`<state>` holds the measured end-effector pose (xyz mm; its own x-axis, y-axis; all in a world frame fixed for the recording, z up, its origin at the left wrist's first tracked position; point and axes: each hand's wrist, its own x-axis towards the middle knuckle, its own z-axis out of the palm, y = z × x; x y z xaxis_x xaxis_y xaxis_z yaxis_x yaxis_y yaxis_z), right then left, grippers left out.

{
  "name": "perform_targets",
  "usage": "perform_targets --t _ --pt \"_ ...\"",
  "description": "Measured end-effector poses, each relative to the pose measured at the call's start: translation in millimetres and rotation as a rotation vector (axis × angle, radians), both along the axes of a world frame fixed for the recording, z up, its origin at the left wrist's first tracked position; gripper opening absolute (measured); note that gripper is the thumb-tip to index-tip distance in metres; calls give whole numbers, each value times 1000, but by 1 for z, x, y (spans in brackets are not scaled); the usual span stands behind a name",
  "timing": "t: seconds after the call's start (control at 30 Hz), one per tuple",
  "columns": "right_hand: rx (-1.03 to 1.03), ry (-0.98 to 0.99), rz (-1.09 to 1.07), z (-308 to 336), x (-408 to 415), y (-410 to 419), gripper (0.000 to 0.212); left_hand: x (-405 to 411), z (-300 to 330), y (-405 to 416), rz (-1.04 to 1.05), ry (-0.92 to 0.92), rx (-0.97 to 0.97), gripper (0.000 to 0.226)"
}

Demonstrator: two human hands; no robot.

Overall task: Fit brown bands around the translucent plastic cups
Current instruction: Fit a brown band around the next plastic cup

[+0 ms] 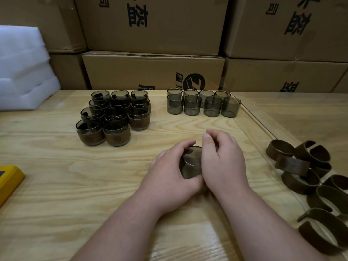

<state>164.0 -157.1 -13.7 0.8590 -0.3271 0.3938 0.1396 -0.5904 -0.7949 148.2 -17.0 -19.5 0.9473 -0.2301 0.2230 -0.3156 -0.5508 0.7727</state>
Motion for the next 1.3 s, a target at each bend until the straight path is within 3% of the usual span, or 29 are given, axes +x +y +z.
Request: perform_targets --t 0.3,0.47,0.67,0.9,1.3 --pt "-8 -401 221 12 -16 10 42 1 -2 0 23 -37 -267 89" --pt "-24 -597 372 16 -23 14 29 -1 -1 2 12 -39 -325 94" --pt "11 -595 455 16 -25 16 27 -2 1 3 -18 -26 -330 83" --pt "61 -553 510 15 -26 15 28 -2 0 3 -51 -51 -367 88" --pt "150 -493 514 11 -26 17 19 1 1 1 138 -165 -451 65"
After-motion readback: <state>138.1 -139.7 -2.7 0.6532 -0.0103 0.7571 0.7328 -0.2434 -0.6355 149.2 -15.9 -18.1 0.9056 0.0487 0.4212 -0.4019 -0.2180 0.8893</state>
